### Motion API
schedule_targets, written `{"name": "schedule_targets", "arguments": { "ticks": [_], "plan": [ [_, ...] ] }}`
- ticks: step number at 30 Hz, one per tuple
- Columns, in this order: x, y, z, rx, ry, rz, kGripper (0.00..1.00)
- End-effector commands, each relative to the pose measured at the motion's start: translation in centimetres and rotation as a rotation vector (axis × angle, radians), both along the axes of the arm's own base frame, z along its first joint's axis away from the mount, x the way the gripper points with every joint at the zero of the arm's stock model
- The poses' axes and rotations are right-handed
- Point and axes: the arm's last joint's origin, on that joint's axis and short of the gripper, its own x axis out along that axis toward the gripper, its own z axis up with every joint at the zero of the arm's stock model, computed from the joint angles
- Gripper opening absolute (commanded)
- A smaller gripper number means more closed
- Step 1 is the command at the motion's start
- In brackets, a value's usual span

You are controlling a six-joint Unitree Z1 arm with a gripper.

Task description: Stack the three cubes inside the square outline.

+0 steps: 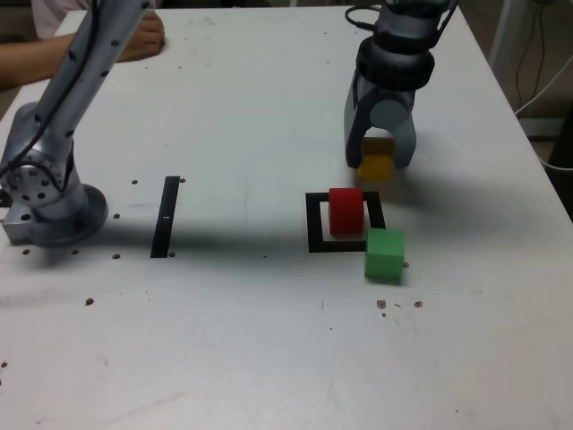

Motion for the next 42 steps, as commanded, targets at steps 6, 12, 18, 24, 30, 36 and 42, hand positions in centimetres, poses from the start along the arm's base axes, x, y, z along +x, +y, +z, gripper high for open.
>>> {"name": "schedule_targets", "arguments": {
  "ticks": [6, 12, 18, 24, 30, 36, 42],
  "plan": [
    [-1.6, -2.2, 4.6, 0.026, -0.086, -0.045, 0.24],
    [-4.0, -5.4, 7.8, 0.052, -0.099, -0.09, 0.24],
    [-6.0, -8.2, 7.8, 0.034, -0.07, -0.102, 0.24],
    [-7.0, -9.8, 7.3, 0.022, -0.058, -0.091, 0.24],
    [-7.0, -10.0, 6.7, 0.01, -0.062, -0.077, 0.24],
    [-6.9, -10.1, 5.2, -0.007, -0.064, -0.059, 0.24],
    [-6.9, -10.1, 4.8, -0.003, -0.061, -0.053, 0.24]
  ]
}}
